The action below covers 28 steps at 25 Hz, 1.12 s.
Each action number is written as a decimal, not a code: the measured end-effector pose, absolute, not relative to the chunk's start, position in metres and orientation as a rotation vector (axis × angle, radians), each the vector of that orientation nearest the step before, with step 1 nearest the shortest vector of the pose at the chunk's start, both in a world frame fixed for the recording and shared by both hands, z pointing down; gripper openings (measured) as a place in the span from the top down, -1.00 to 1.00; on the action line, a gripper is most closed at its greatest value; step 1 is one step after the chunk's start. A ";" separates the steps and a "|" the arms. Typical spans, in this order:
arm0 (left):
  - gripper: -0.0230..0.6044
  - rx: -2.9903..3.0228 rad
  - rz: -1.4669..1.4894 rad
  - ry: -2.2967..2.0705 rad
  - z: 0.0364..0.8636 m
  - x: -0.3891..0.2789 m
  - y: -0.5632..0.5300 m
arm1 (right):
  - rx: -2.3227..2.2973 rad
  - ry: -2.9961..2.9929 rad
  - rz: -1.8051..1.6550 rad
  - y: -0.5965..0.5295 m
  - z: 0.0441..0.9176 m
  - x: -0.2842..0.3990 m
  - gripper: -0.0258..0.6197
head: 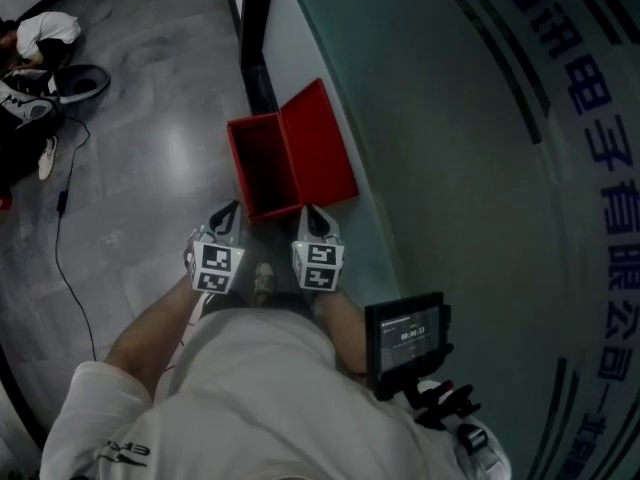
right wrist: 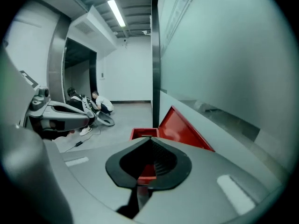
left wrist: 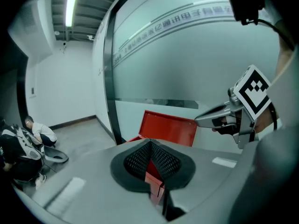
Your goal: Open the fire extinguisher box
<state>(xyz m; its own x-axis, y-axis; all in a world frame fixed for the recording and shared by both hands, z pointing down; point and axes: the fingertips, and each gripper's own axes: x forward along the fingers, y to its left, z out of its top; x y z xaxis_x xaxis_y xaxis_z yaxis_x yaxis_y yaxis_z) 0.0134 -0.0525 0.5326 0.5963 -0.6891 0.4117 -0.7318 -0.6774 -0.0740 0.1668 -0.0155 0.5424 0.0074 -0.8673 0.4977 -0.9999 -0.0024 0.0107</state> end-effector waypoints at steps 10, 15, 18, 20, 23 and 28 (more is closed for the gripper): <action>0.92 2.804 0.380 -1.270 0.451 -0.058 -0.020 | 1.908 -2.102 0.357 0.005 0.455 0.058 0.88; 0.92 2.815 0.253 -1.303 0.420 -0.090 -0.001 | 1.901 -2.179 0.235 0.023 0.414 0.016 0.88; 0.92 2.824 0.186 -1.318 0.406 -0.105 0.009 | 1.911 -2.190 0.194 0.037 0.400 0.001 0.88; 0.92 2.821 0.145 -1.325 0.399 -0.114 0.015 | 1.918 -2.191 0.187 0.046 0.396 -0.007 0.88; 0.92 2.835 0.106 -1.320 0.387 -0.122 0.023 | 1.931 -2.189 0.185 0.056 0.391 -0.015 0.88; 0.92 2.815 0.072 -1.353 0.376 -0.135 0.032 | 1.901 -2.209 0.172 0.064 0.383 -0.028 0.88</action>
